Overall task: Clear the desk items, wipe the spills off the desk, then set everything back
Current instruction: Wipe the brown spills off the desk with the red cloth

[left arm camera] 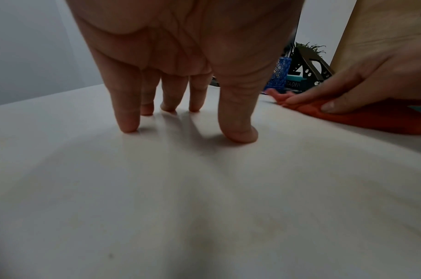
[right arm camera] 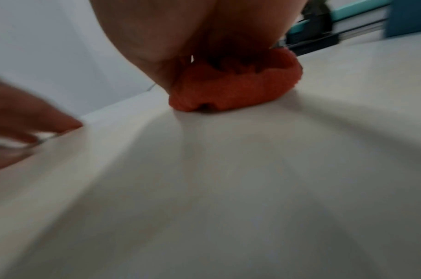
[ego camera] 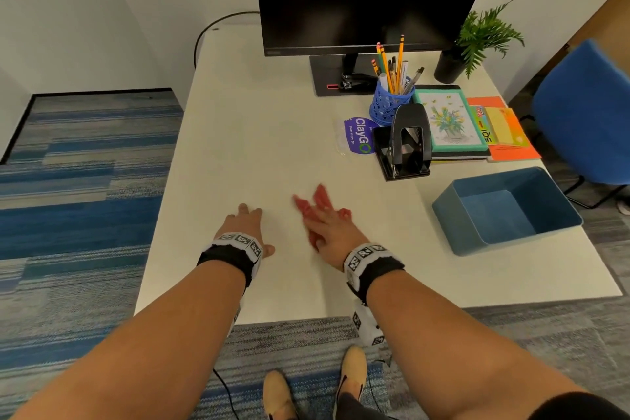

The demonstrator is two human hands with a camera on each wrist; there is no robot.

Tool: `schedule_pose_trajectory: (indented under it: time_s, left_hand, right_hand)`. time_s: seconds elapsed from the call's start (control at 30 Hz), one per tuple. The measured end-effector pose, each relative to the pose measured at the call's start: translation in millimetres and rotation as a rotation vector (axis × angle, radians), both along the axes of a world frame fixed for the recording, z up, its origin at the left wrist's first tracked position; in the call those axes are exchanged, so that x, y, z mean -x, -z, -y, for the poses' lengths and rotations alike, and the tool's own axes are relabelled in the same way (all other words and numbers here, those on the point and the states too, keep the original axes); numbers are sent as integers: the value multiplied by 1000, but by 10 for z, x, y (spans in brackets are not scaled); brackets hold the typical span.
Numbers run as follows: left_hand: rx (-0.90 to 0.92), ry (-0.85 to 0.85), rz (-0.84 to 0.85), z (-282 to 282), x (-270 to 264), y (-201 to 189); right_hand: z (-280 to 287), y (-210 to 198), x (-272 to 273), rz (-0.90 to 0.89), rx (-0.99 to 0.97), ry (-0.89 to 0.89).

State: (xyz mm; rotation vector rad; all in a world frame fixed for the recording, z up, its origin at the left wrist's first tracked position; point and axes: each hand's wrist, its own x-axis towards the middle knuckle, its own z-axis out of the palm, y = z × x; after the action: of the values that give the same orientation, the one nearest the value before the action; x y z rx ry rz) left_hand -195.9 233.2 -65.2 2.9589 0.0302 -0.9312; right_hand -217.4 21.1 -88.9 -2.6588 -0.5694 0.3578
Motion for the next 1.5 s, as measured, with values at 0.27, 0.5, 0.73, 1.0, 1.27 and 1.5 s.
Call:
schedule_pose_trajectory:
  time_s: [0.27,0.5,0.73,1.0,1.27,1.5]
  left_hand:
    - [-1,1,-1,18,0,-23]
    - [0,0,10,14,3,-26]
    - [1,-6,0,22,8,-28]
    - [7,1,-4,19,-2,-35]
    - [-1,2,-13,16,8,-15]
    - [-3,-26,-7,56,-1,-51]
  right_hand:
    - [-57,-43,-478,-173,273,350]
    - [-228,136,-105,-65,13,-34]
    - [210,-132,-357,-268,297,458]
    - [-182,-125,-36,-203,136,-91]
    - [280,-205,-164,-244,329,243]
    - [112,-484,-40,-315,274,-69]
